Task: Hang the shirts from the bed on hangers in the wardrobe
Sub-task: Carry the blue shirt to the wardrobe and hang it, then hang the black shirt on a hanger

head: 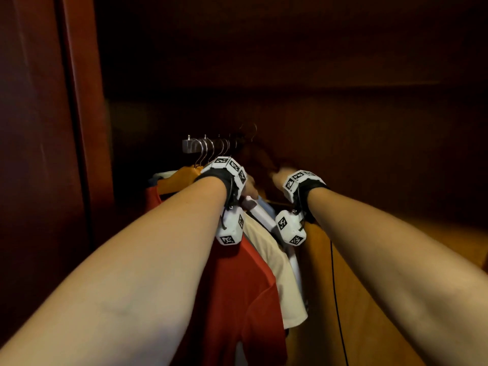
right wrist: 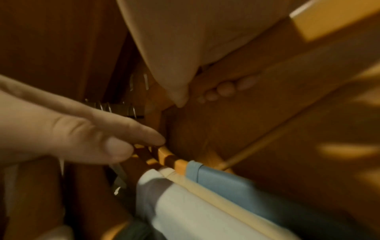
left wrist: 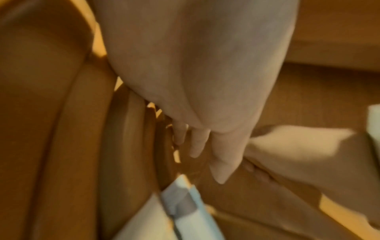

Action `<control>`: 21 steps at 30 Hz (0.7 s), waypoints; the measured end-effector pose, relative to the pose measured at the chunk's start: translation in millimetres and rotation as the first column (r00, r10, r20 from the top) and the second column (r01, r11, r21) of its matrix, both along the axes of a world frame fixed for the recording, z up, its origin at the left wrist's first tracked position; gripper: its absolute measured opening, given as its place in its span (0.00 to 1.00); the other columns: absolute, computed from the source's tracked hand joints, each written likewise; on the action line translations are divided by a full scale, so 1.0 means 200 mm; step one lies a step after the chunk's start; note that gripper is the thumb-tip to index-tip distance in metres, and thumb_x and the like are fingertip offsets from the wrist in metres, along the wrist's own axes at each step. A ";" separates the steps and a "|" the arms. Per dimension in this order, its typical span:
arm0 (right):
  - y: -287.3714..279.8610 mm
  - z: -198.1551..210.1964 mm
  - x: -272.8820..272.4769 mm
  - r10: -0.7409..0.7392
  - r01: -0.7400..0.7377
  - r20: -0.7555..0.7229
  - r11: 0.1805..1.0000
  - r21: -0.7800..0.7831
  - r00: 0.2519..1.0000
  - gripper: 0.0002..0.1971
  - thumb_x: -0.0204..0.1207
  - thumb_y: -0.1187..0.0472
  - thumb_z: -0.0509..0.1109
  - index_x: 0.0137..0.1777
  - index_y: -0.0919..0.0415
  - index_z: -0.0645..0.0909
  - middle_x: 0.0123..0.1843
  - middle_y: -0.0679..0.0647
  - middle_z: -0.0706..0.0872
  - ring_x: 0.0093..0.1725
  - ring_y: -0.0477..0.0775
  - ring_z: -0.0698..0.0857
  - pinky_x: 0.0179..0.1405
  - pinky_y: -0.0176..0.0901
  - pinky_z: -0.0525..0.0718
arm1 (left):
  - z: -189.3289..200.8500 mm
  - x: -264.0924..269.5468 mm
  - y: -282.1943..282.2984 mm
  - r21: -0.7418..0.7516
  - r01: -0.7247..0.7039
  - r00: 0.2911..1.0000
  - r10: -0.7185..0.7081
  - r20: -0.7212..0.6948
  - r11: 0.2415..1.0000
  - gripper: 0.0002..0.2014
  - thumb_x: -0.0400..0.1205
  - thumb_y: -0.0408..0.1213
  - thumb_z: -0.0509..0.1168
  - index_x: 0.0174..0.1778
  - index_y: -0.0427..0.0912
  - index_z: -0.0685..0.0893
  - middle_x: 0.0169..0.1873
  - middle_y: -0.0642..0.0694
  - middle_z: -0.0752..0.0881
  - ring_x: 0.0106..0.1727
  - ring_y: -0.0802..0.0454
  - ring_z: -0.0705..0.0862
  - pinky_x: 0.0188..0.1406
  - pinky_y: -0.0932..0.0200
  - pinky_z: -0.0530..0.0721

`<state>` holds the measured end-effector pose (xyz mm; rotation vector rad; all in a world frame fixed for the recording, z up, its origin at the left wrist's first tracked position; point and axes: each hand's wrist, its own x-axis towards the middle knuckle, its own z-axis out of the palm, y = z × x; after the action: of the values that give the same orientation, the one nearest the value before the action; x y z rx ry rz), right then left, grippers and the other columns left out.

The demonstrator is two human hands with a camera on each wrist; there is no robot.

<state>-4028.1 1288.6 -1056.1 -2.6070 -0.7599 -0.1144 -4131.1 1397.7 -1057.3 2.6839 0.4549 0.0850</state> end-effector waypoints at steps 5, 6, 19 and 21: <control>-0.11 0.04 -0.06 -0.099 0.100 0.036 0.995 -0.015 0.994 0.27 0.88 0.43 0.55 0.73 0.66 0.76 0.63 0.64 0.83 0.61 0.63 0.83 0.54 0.49 0.76 | 0.06 0.01 0.03 0.092 -0.014 0.995 0.004 0.101 0.996 0.32 0.81 0.48 0.69 0.81 0.44 0.70 0.76 0.40 0.76 0.73 0.40 0.77 0.70 0.51 0.77; -0.13 0.05 -0.07 -0.125 0.126 0.046 0.992 -0.015 0.991 0.27 0.88 0.42 0.55 0.71 0.65 0.77 0.63 0.64 0.83 0.60 0.63 0.83 0.52 0.48 0.76 | 0.07 0.01 0.04 0.065 -0.018 0.990 0.008 0.144 0.998 0.32 0.81 0.48 0.69 0.80 0.43 0.71 0.75 0.40 0.76 0.73 0.40 0.77 0.71 0.53 0.76; -0.54 0.05 -0.61 -0.573 0.533 0.373 0.818 0.214 0.729 0.28 0.75 0.29 0.61 0.65 0.48 0.81 0.56 0.56 0.87 0.56 0.63 0.86 0.45 0.48 0.76 | 0.11 -0.07 -0.22 -0.447 0.268 0.835 0.026 0.550 0.854 0.33 0.83 0.56 0.63 0.80 0.40 0.70 0.75 0.37 0.75 0.75 0.36 0.73 0.75 0.44 0.71; -0.63 0.05 -0.72 -0.590 0.562 0.405 0.802 0.201 0.698 0.28 0.76 0.29 0.61 0.66 0.46 0.80 0.53 0.54 0.87 0.53 0.62 0.87 0.44 0.48 0.78 | 0.10 -0.09 -0.30 -0.461 0.370 0.823 -0.055 0.566 0.807 0.37 0.81 0.61 0.62 0.82 0.43 0.67 0.78 0.39 0.72 0.78 0.37 0.71 0.78 0.41 0.68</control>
<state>-4172.0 1162.9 -1045.8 -2.6852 -0.0161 -0.9443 -4149.4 1336.7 -1038.1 1.9903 -0.0284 0.5297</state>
